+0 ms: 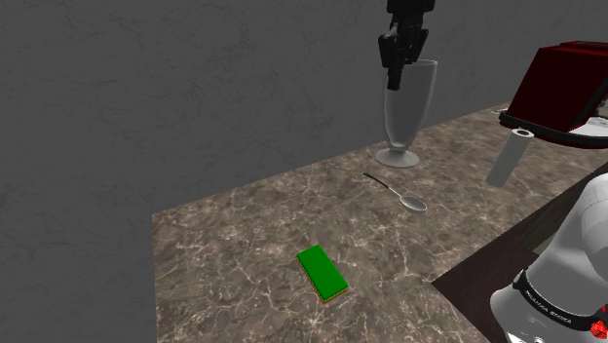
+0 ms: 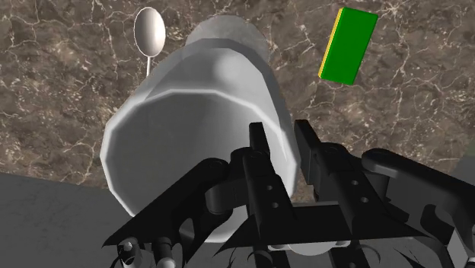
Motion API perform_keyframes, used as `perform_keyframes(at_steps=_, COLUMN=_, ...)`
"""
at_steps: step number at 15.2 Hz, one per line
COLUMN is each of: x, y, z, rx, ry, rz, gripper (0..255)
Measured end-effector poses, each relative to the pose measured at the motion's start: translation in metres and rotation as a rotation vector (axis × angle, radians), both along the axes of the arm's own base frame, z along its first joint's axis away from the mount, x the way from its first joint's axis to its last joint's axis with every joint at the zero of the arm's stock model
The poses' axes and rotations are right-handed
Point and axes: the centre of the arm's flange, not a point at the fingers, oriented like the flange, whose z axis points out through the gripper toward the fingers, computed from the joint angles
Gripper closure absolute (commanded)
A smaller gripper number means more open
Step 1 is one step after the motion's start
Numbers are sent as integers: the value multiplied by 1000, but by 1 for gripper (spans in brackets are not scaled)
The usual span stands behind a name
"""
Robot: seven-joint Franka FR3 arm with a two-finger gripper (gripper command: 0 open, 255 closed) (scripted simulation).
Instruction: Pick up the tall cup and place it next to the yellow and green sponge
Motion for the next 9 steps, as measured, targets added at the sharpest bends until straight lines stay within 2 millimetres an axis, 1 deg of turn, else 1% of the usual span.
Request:
perform_keyframes(at_steps=1, x=-11, y=5, z=5, rx=0, ry=0, rz=0, gripper=255)
perform_keyframes(at_steps=3, x=-31, y=22, z=14, rx=0, ry=0, rz=0, gripper=255)
perform_keyframes(at_steps=4, x=-38, y=28, z=20, rx=0, ry=0, rz=0, gripper=255)
perform_keyframes(at_steps=6, x=-43, y=32, z=18, rx=0, ry=0, rz=0, gripper=255)
perform_keyframes(at_steps=9, x=-44, y=33, z=4, rx=0, ry=1, rz=0, gripper=255)
